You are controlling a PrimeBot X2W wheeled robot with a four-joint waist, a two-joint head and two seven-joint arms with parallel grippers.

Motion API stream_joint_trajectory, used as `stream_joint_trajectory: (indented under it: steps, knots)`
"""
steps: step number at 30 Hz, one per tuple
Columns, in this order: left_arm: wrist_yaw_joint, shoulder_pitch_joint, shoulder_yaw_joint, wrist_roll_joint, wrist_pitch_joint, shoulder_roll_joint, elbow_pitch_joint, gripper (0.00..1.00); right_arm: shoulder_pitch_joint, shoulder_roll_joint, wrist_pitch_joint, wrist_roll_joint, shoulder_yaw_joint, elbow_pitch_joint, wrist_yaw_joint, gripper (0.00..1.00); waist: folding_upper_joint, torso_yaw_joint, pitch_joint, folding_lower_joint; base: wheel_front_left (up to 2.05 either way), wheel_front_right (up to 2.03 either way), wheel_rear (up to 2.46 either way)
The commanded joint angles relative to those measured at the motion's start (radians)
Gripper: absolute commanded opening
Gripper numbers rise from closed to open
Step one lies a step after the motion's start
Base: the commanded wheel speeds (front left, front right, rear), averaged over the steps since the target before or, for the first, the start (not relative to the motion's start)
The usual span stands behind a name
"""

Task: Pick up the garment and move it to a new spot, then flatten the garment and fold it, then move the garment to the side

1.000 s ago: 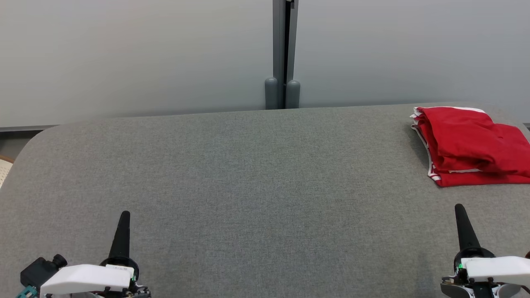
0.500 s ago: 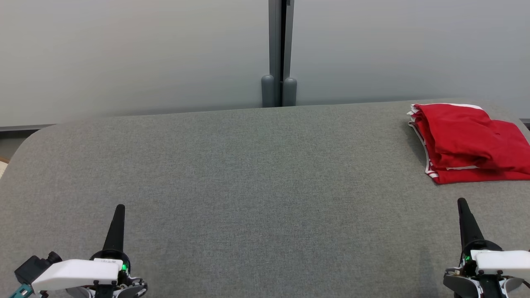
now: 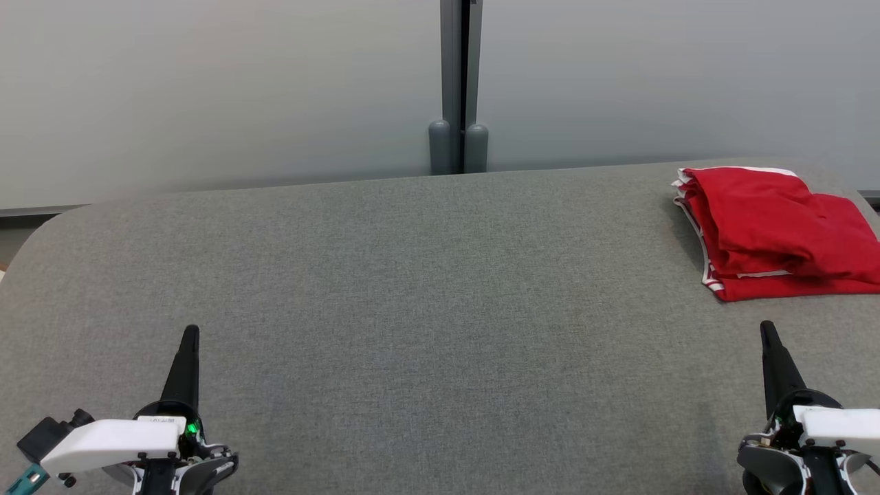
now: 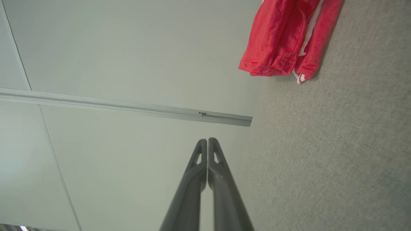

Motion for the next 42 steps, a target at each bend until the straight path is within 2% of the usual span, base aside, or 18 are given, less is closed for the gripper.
stream_joint_trajectory:
  steps: [1,19,42]
  knots:
    - [-0.008,-0.019,0.008,-0.025,0.005,0.004,0.001,0.0,-0.016,-0.002,0.007,0.022,-0.008,0.0,0.0,0.0,0.0,-0.001,0.001,0.0,0.0,0.0,0.0]
    - [-0.019,-0.049,0.034,-0.14,0.039,0.0,0.018,0.0,-0.037,0.001,0.04,0.138,-0.023,0.012,0.0,0.0,0.0,-0.012,0.011,0.0,0.0,0.0,0.0]
    - [-0.019,-0.047,0.044,-0.128,0.048,-0.008,0.018,0.0,-0.038,0.006,0.046,0.127,-0.032,0.012,0.0,0.0,0.0,-0.012,0.012,0.0,0.0,0.0,0.0]
